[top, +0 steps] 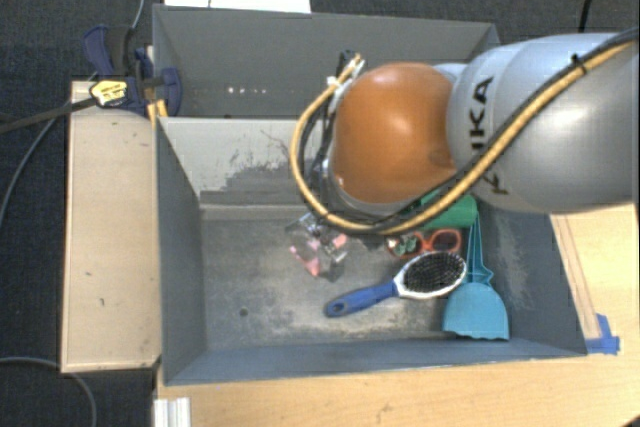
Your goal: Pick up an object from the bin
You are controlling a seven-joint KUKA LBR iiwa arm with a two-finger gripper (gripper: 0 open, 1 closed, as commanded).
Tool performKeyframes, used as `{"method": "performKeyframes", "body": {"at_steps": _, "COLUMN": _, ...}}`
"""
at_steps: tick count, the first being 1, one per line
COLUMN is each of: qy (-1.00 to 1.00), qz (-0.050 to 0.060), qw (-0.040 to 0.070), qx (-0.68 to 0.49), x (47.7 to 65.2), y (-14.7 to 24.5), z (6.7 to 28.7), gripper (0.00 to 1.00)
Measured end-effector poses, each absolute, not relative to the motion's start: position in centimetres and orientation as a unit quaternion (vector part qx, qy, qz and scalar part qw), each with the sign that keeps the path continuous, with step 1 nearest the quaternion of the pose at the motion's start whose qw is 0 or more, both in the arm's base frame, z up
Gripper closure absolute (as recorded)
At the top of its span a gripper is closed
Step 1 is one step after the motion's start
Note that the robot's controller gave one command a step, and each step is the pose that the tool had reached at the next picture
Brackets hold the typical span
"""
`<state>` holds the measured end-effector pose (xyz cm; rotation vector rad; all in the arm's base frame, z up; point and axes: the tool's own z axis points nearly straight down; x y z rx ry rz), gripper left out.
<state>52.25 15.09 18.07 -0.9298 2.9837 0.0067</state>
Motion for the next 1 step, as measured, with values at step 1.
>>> {"method": "performKeyframes", "body": {"at_steps": 1, "qy": 0.954, "qz": 0.003, "qw": 0.007, "qx": -0.301, "x": 52.66, "y": 14.49, "z": 16.47, "gripper": 1.00}}
